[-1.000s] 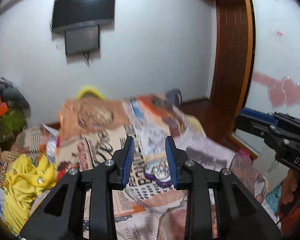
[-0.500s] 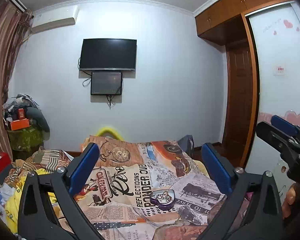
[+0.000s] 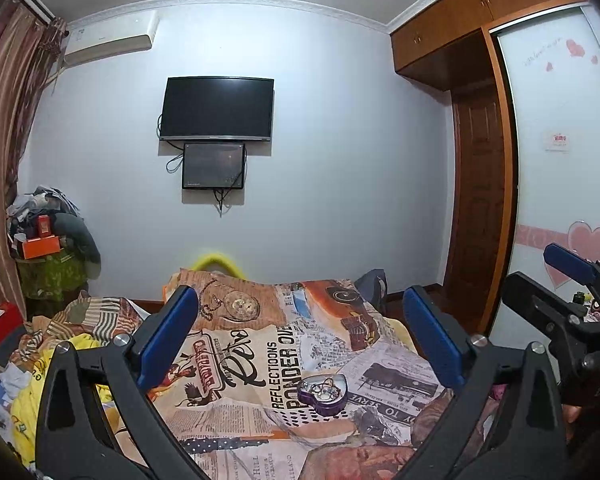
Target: Organize jewelry
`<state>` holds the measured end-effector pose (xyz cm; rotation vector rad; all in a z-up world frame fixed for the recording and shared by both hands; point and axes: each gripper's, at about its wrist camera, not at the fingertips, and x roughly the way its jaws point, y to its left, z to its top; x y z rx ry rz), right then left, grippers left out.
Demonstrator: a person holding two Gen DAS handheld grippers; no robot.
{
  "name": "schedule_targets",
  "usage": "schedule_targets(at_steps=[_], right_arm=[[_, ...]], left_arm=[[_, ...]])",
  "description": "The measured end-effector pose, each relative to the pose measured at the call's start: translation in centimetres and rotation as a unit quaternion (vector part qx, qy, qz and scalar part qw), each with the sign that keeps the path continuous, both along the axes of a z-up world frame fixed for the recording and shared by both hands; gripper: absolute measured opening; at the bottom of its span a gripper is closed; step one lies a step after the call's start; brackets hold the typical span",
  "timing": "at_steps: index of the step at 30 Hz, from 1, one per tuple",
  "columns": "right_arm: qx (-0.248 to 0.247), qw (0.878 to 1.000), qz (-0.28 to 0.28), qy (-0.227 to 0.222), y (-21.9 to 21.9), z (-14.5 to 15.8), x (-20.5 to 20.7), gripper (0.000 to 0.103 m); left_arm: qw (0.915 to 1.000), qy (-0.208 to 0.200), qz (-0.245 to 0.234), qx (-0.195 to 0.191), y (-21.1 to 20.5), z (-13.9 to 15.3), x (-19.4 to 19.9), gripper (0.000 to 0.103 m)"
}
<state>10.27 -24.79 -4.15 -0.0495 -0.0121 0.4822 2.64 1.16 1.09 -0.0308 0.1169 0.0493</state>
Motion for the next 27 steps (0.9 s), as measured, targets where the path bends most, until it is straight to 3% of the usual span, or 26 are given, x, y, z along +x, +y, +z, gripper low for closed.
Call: schedule_targets(at_steps=[27], right_arm=[[0.002,0.999,-0.003,0.043,-0.56,-0.3,0.67,0.103]], left_arm=[[0.9999,0.011,-0.003,-0.001,0.24,-0.86,0.67,0.103]])
